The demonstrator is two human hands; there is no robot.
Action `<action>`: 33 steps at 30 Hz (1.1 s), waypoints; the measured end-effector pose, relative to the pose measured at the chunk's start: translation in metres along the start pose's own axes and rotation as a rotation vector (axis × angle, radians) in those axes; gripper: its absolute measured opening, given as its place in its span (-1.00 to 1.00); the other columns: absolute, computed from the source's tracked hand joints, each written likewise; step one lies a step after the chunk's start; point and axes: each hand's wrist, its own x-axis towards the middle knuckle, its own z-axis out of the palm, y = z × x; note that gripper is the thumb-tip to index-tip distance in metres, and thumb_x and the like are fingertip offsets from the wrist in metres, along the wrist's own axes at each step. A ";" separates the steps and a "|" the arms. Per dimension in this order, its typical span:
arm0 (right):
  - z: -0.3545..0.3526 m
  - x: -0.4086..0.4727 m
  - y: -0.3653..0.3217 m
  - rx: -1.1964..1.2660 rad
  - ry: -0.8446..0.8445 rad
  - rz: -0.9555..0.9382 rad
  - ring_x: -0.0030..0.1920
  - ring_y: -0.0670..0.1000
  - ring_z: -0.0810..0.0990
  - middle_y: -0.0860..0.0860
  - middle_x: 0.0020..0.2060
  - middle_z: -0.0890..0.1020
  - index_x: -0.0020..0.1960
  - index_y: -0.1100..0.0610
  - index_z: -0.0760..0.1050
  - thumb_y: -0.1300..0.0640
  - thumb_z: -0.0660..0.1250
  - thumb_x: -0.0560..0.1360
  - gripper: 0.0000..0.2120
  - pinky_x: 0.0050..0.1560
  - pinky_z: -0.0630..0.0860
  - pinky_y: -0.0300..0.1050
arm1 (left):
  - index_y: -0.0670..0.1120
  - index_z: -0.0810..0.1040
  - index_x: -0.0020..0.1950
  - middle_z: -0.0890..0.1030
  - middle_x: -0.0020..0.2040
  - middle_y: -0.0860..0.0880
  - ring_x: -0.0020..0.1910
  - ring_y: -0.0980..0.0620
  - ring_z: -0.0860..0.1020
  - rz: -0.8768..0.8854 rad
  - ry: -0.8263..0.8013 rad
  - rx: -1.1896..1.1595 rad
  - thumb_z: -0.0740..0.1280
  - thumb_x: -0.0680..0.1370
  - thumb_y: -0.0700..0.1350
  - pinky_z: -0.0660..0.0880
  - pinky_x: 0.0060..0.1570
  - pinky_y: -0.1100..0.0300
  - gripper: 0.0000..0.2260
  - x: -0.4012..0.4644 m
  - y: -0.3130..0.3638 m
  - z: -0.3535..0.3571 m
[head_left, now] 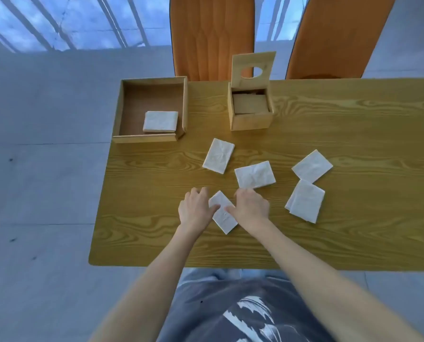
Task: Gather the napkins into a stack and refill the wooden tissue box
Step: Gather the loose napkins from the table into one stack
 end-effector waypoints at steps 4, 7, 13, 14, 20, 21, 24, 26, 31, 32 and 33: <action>0.007 0.000 -0.002 -0.009 0.019 0.033 0.11 0.08 0.57 0.05 0.18 0.51 0.23 0.09 0.49 -0.11 0.36 0.51 -0.61 -0.08 0.49 -0.04 | -0.03 0.44 0.33 0.50 0.21 -0.10 0.21 -0.11 0.47 -0.042 0.063 -0.016 0.40 0.50 0.14 0.50 0.05 0.03 -0.53 -0.002 -0.003 0.009; 0.010 0.003 -0.001 0.001 0.029 0.029 0.09 0.06 0.56 0.04 0.14 0.52 0.19 0.09 0.50 -0.09 0.39 0.49 -0.64 -0.11 0.46 -0.07 | -0.02 0.53 0.22 0.49 0.19 -0.07 0.20 -0.09 0.46 -0.068 0.059 -0.063 0.41 0.50 0.13 0.45 0.09 0.05 -0.63 0.002 -0.004 0.013; 0.010 0.009 0.005 0.076 0.043 -0.006 0.07 0.05 0.59 0.01 0.07 0.58 0.13 0.06 0.54 -0.12 0.43 0.46 -0.65 -0.07 0.51 -0.07 | -0.02 0.58 0.03 0.53 0.09 -0.01 0.10 -0.04 0.50 -0.082 0.039 -0.283 0.44 0.47 0.04 0.47 0.00 0.07 -0.79 0.005 -0.007 0.014; 0.010 0.010 0.007 0.097 0.050 -0.016 0.05 0.04 0.60 0.00 0.05 0.59 0.13 0.05 0.54 -0.11 0.42 0.47 -0.67 -0.08 0.52 -0.07 | -0.03 0.57 0.00 0.57 0.03 0.02 0.05 -0.03 0.54 -0.088 0.021 -0.373 0.45 0.46 0.00 0.51 -0.05 0.06 -0.81 0.007 -0.008 0.013; 0.001 0.019 0.017 0.142 0.036 -0.049 0.02 0.02 0.64 -0.03 0.00 0.67 0.15 0.03 0.57 -0.02 0.37 0.52 -0.76 -0.10 0.53 -0.11 | -0.03 0.55 0.06 0.68 -0.05 -0.05 -0.08 0.01 0.64 -0.216 -0.047 -0.923 0.49 0.45 -0.11 0.56 -0.14 0.19 -0.77 0.010 -0.010 0.010; -0.002 0.022 0.019 0.142 0.041 -0.058 0.02 0.02 0.65 -0.03 -0.01 0.68 0.14 0.03 0.58 -0.02 0.37 0.52 -0.77 -0.12 0.53 -0.11 | -0.01 0.55 0.06 0.69 -0.04 -0.07 -0.05 -0.01 0.65 -0.242 -0.044 -0.995 0.50 0.45 -0.13 0.59 -0.08 0.14 -0.77 0.011 -0.010 0.011; -0.012 0.036 0.027 0.115 0.118 -0.087 -0.02 0.02 0.65 -0.03 -0.02 0.68 0.10 0.04 0.61 0.04 0.32 0.57 -0.84 -0.20 0.49 -0.14 | -0.05 0.57 0.07 0.68 -0.02 -0.10 0.01 -0.06 0.65 -0.332 -0.063 -1.193 0.49 0.48 -0.19 0.61 0.08 -0.01 -0.79 0.011 -0.009 0.014; -0.021 0.048 0.035 0.064 0.171 -0.105 -0.03 0.03 0.63 -0.02 0.02 0.66 0.13 0.04 0.61 0.10 0.27 0.60 -0.82 -0.22 0.45 -0.15 | -0.13 0.60 0.08 0.68 -0.06 -0.08 -0.02 -0.05 0.64 -0.370 -0.070 -1.264 0.45 0.51 -0.23 0.60 0.08 0.00 -0.84 0.010 -0.004 0.014; -0.044 0.080 0.049 -0.105 0.218 -0.247 0.14 0.08 0.51 0.07 0.16 0.54 0.26 0.09 0.55 0.17 0.39 0.53 -0.70 0.06 0.53 -0.05 | -0.16 0.59 0.10 0.67 -0.01 -0.12 0.02 -0.09 0.64 -0.496 -0.072 -1.389 0.37 0.58 -0.22 0.60 0.11 -0.05 -0.88 0.012 0.003 0.018; -0.047 0.085 0.049 -0.145 0.207 -0.263 0.16 0.09 0.49 0.07 0.17 0.52 0.27 0.08 0.54 0.14 0.40 0.52 -0.68 0.10 0.51 -0.04 | -0.15 0.59 0.11 0.67 0.02 -0.13 0.05 -0.11 0.65 -0.527 -0.074 -1.404 0.36 0.59 -0.21 0.60 0.11 -0.06 -0.89 0.014 0.003 0.020; -0.049 0.091 0.050 -0.180 0.190 -0.270 0.17 0.09 0.48 0.07 0.19 0.51 0.28 0.08 0.53 0.10 0.41 0.52 -0.66 0.13 0.48 -0.03 | -0.13 0.60 0.10 0.67 0.04 -0.14 0.06 -0.12 0.65 -0.550 -0.075 -1.422 0.35 0.59 -0.20 0.61 0.10 -0.05 -0.90 0.014 0.004 0.022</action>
